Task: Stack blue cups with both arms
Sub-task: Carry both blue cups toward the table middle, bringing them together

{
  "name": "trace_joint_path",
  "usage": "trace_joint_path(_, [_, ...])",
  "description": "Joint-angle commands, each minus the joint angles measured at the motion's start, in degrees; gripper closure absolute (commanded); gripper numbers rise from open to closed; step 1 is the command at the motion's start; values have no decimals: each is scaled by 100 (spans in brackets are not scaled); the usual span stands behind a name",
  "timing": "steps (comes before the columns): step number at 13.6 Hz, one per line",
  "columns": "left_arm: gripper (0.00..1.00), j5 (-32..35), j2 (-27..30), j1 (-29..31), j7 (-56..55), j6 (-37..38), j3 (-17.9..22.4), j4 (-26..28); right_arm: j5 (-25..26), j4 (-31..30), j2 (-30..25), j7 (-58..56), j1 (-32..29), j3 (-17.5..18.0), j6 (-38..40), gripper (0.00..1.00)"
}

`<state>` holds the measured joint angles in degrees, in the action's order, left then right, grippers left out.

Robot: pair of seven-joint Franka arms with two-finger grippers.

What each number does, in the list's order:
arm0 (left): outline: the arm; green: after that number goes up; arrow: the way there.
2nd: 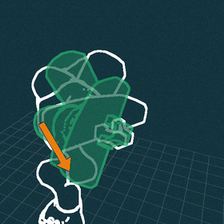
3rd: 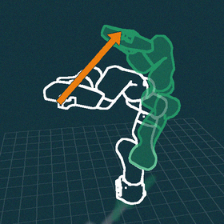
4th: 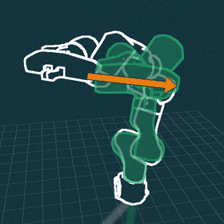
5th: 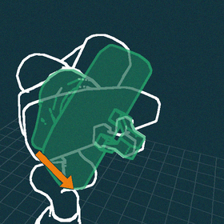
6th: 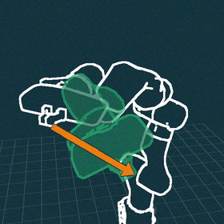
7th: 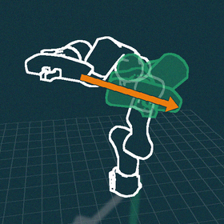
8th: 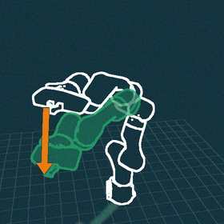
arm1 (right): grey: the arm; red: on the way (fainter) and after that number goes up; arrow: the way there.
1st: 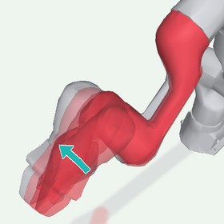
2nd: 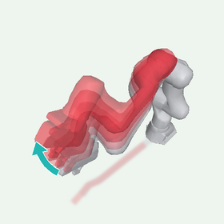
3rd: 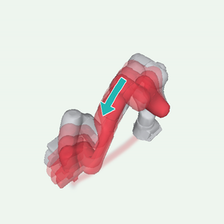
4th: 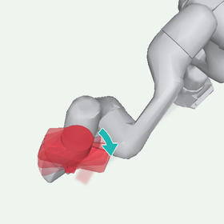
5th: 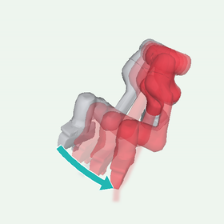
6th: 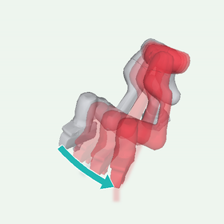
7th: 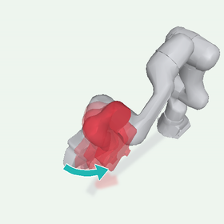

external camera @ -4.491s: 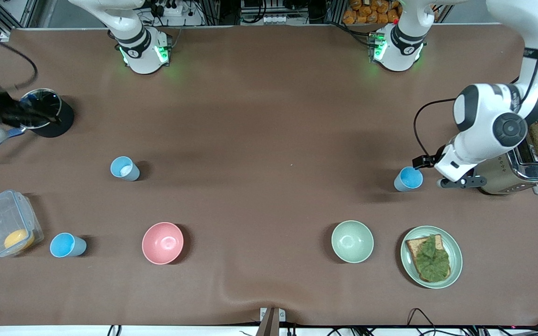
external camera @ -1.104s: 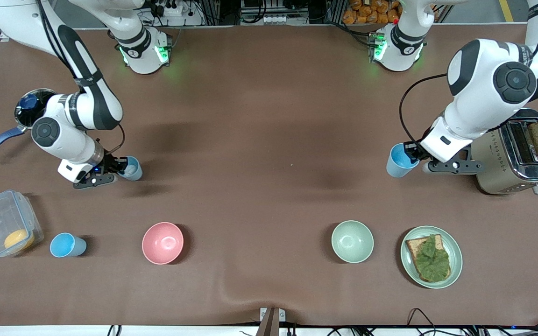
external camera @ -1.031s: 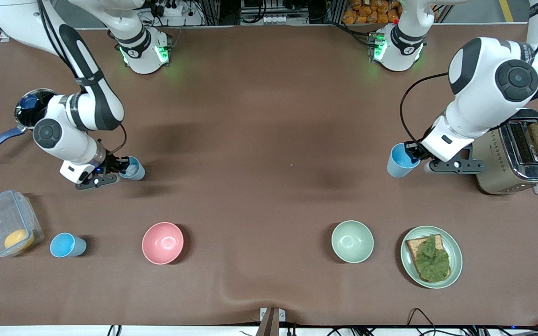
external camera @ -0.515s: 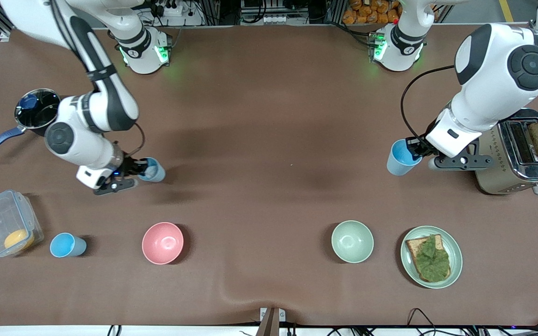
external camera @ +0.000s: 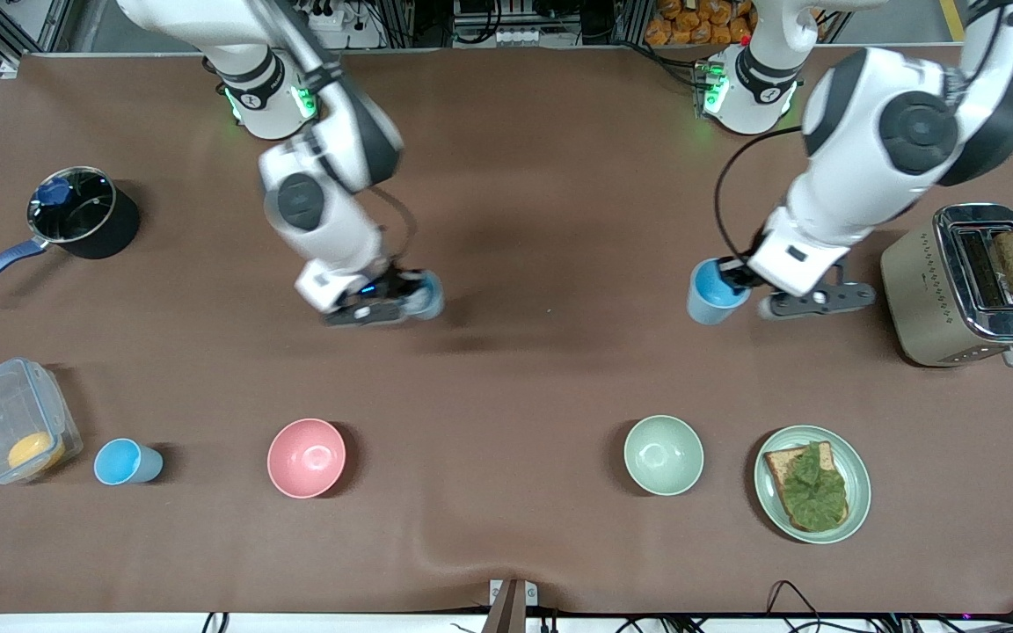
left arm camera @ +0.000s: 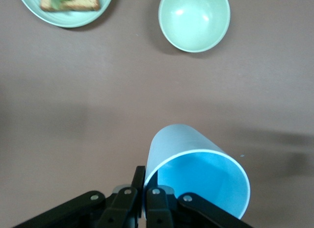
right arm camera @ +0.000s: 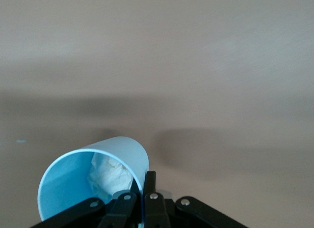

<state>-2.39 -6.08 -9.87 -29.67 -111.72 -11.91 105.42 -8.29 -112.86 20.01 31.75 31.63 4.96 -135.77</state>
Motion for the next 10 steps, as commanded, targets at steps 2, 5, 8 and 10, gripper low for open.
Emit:
trace_joint_path(2, [100, -122, -367, -435, -741, 36, 5, -356, -33, 520, 950, 1121, 703, -101, -782, 100])
trace_joint_path(5, [100, -130, -595, -682, -1197, -174, 5, -364, -15, 546, 1058, 1229, 757, -136, -872, 91])
trace_joint_path(8, [100, -130, -736, -911, -1541, -350, 5, -364, -15, 572, 1014, 1211, 705, -145, -811, 53])
trace_joint_path(10, [100, -139, -754, -1016, -1761, -412, -4, -382, -23, 808, 944, 1220, 643, -162, -296, 45])
